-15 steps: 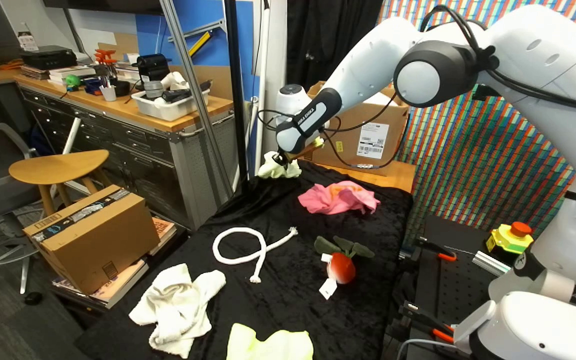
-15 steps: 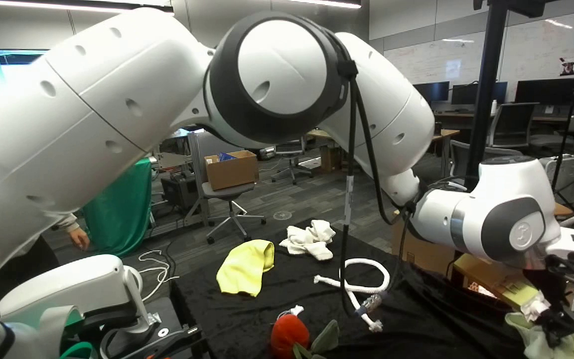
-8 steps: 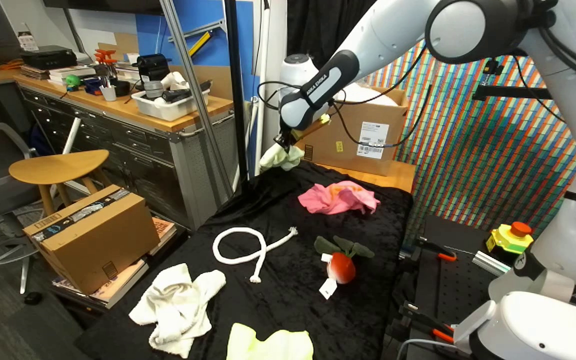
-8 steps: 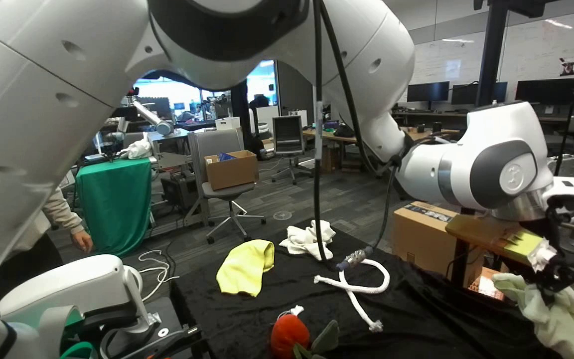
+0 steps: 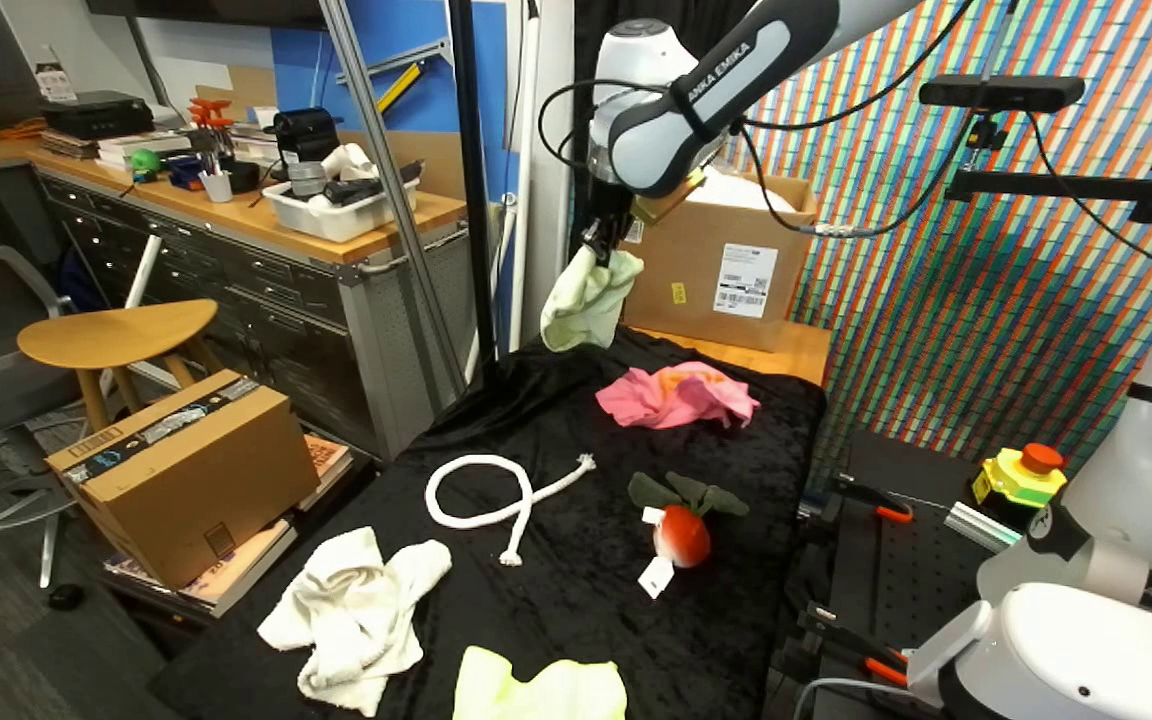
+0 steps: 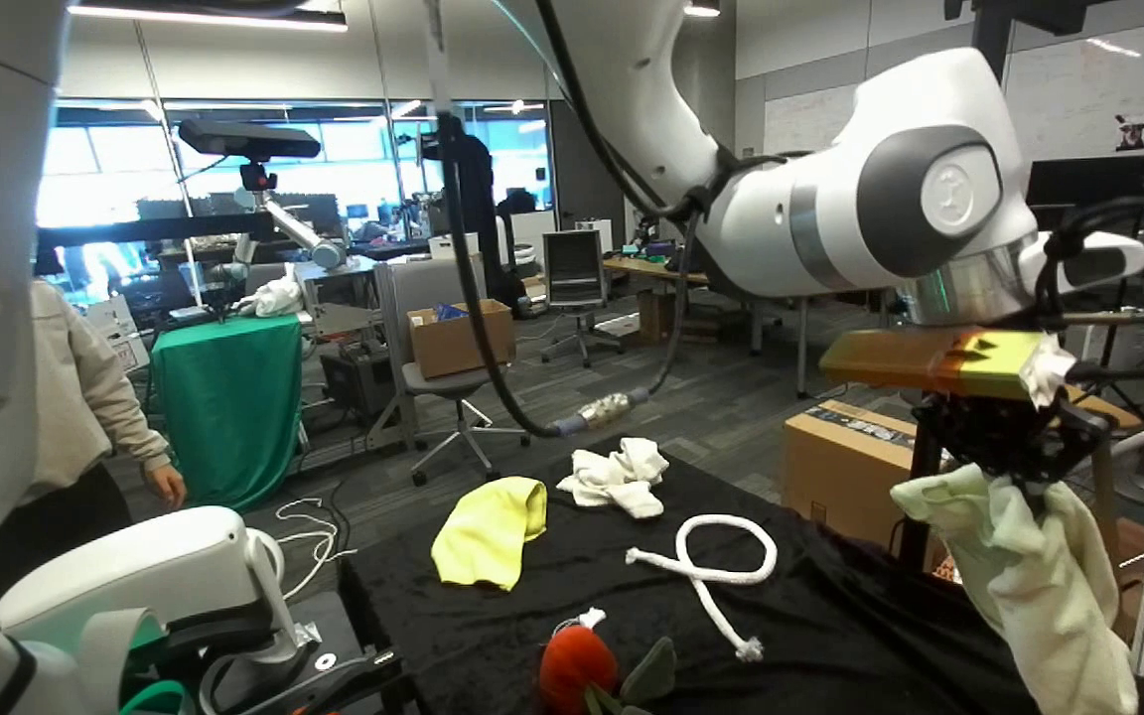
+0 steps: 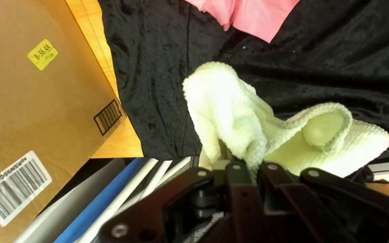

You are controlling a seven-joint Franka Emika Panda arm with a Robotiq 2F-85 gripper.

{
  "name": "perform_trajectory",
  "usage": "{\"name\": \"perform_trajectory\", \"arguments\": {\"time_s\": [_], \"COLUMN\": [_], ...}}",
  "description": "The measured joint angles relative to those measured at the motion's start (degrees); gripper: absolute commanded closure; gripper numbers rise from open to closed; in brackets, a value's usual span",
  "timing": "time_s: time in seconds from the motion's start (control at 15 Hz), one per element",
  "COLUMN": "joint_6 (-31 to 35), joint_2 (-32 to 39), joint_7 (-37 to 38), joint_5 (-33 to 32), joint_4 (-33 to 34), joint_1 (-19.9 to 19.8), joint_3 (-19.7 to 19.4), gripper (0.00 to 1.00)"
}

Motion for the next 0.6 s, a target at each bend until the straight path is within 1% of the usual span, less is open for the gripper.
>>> {"name": "perform_trajectory", "arguments": {"time_s": [0.13, 0.27, 0.6], "joint_6": [-1.57, -3.8, -9.92], "joint_2": [-5.52, -10.59, -19.51], "joint_7": [-1.75, -4.48, -11.35], "joint_5": [-2.55, -3.97, -4.1], "joint_4": [-3.68, -6.62, -10.93], "joint_1": [0.55, 0.99, 3.42], "joint_3": [1.18, 3.48, 10.61], "gripper": [0.95, 0.95, 0.95]}}
